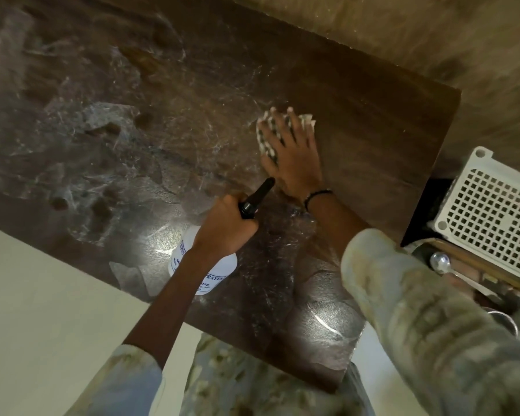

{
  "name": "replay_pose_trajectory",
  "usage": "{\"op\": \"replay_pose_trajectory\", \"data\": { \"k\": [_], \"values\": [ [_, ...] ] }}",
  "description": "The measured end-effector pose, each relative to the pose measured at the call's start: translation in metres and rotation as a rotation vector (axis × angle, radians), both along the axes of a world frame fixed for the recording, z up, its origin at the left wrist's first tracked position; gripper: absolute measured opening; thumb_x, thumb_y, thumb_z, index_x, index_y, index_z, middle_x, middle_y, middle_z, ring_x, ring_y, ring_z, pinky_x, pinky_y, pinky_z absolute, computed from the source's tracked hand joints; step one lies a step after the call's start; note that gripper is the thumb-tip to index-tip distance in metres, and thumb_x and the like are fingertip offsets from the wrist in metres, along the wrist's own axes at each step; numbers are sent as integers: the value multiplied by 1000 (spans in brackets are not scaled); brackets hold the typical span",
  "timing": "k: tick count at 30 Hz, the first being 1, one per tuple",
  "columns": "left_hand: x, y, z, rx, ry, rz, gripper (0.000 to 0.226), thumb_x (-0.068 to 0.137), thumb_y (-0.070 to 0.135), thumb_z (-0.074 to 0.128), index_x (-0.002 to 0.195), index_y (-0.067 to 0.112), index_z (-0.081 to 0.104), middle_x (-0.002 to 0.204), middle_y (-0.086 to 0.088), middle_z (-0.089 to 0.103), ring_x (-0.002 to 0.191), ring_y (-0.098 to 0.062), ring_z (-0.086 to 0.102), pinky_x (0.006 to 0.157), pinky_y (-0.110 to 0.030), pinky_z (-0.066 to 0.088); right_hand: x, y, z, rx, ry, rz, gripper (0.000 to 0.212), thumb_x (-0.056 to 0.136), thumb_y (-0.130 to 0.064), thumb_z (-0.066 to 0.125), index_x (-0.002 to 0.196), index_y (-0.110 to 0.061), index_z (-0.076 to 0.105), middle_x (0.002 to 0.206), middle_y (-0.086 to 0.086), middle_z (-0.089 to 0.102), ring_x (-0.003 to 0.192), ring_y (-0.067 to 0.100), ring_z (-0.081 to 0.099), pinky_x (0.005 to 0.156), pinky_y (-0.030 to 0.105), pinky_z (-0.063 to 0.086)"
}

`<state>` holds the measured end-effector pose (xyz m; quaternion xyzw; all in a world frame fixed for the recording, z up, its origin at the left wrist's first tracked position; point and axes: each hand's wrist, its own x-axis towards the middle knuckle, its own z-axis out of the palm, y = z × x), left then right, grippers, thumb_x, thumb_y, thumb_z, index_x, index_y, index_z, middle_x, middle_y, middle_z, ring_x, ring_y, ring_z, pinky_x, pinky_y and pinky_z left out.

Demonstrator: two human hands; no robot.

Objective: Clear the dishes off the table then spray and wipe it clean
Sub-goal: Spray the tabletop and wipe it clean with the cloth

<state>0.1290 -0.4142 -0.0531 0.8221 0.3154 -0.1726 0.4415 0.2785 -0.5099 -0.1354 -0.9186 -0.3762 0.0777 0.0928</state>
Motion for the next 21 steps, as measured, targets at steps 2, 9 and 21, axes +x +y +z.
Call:
{"op": "replay_pose_trajectory", "data": {
  "k": [2, 9, 21],
  "values": [
    [-3, 0, -1, 0, 0, -5, 12, 75, 4, 60, 86, 7, 65, 75, -17, 67, 68, -34, 63, 63, -44, 52, -29, -17, 1, 17, -12, 117, 56, 101, -45, 29, 153, -25, 29, 161, 5, 23, 150, 32, 13, 122, 51, 8],
    [-12, -1, 4, -15, 10, -59, 12, 78, 4, 61, 88, 8, 65, 76, -16, 67, 65, -32, 64, 58, -38, 51, -4, -101, 6, -84, -22, 50, 60, 99, -48, 29, 155, -30, 19, 163, 3, 18, 151, 30, 11, 120, 52, 15],
    [-34, -38, 6, -24, 86, -188, 20, 74, 5, 58, 91, 10, 67, 77, -14, 67, 67, -31, 63, 62, -40, 54, -39, -88, 3, -55, -31, 215, 57, 102, -45, 30, 156, -27, 19, 163, 2, 18, 151, 29, 9, 122, 50, 10]
  ]
}}
